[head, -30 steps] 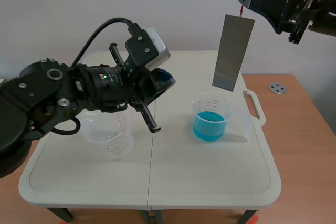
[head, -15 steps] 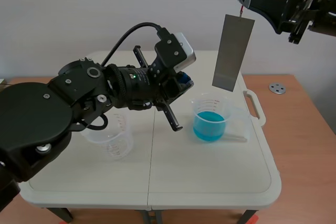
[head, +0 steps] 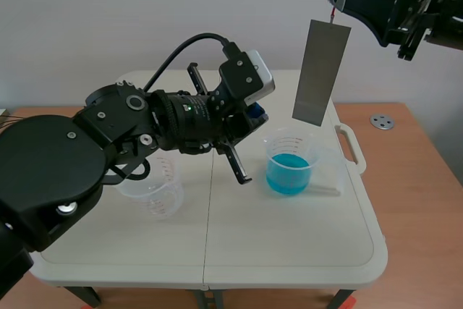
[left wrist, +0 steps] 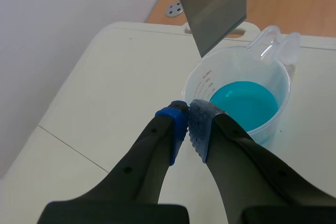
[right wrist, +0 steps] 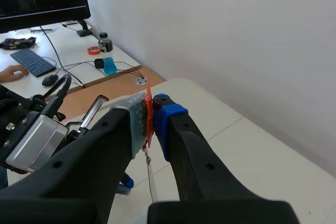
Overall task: Hold the metal plate by the orange handle, dip it into the blue solution, take it out and point at it, then put the plate back in the beaker on the left.
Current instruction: 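Raise the plate and point at it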
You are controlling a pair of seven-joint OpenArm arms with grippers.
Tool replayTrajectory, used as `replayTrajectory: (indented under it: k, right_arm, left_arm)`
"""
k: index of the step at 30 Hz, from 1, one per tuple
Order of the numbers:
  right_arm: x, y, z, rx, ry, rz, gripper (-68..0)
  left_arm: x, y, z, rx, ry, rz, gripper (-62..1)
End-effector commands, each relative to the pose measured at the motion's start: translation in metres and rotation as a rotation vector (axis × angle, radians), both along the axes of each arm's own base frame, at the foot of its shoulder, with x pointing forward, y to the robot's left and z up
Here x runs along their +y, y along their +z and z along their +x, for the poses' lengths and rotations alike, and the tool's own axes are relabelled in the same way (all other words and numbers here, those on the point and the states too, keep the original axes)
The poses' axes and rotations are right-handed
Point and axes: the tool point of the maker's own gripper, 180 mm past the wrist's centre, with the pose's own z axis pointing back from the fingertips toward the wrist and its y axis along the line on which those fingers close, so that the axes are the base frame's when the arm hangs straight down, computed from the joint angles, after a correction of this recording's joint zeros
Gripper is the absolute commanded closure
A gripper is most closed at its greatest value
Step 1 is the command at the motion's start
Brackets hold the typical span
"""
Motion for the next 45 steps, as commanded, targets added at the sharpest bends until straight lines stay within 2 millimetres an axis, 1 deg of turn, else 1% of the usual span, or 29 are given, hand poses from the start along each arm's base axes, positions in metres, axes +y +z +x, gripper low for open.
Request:
replayTrajectory:
  k: [1, 13, 16, 18, 21, 23, 27, 31, 34, 37, 41, 45]
  right_arm:
    - [-0.003, 0.016, 0.001, -0.04, 0.003, 0.017, -1.1]
    - [-0.003, 0.016, 0.001, -0.04, 0.003, 0.017, -1.1]
    - [-0.003, 0.017, 0.001, -0.04, 0.003, 0.017, -1.1]
    - [-0.003, 0.016, 0.001, -0.04, 0.003, 0.017, -1.1]
    - [-0.003, 0.016, 0.001, -0.039, 0.003, 0.016, -1.1]
    - [-0.003, 0.016, 0.001, -0.038, 0.003, 0.014, -1.1]
    - [-0.004, 0.016, 0.001, -0.038, 0.003, 0.014, -1.1]
    - [-0.004, 0.016, 0.001, -0.038, 0.003, 0.014, -1.1]
    - [-0.004, 0.016, 0.001, -0.039, 0.003, 0.015, -1.1]
    - [-0.004, 0.016, 0.001, -0.039, 0.003, 0.015, -1.1]
    - [-0.004, 0.02, 0.001, -0.05, 0.004, 0.029, -1.1]
    - [-0.004, 0.022, 0.001, -0.056, 0.004, 0.032, -1.1]
  left_arm:
    - [-0.004, 0.012, 0.003, -0.026, -0.004, -0.033, -5.7]
    - [-0.003, 0.011, 0.003, -0.025, -0.001, -0.028, -5.8]
    - [0.006, 0.012, 0.01, -0.047, 0.051, -0.029, -5.8]
    - [0.018, 0.012, 0.017, -0.073, 0.107, -0.027, -5.8]
    - [0.046, 0.018, 0.024, -0.108, 0.202, -0.035, -5.8]
    - [0.068, 0.022, 0.025, -0.121, 0.254, -0.046, -5.8]
    - [0.115, 0.03, 0.016, -0.143, 0.326, -0.032, -5.8]
    - [0.165, 0.039, 0.002, -0.157, 0.401, -0.01, -5.8]
    - [0.2, 0.04, -0.013, -0.146, 0.448, 0.025, -5.8]
    - [0.234, 0.033, -0.032, -0.112, 0.488, 0.076, -5.8]
    - [0.278, 0.014, -0.061, -0.026, 0.545, 0.156, -5.8]
    - [0.312, -0.007, -0.098, 0.071, 0.586, 0.231, -5.8]
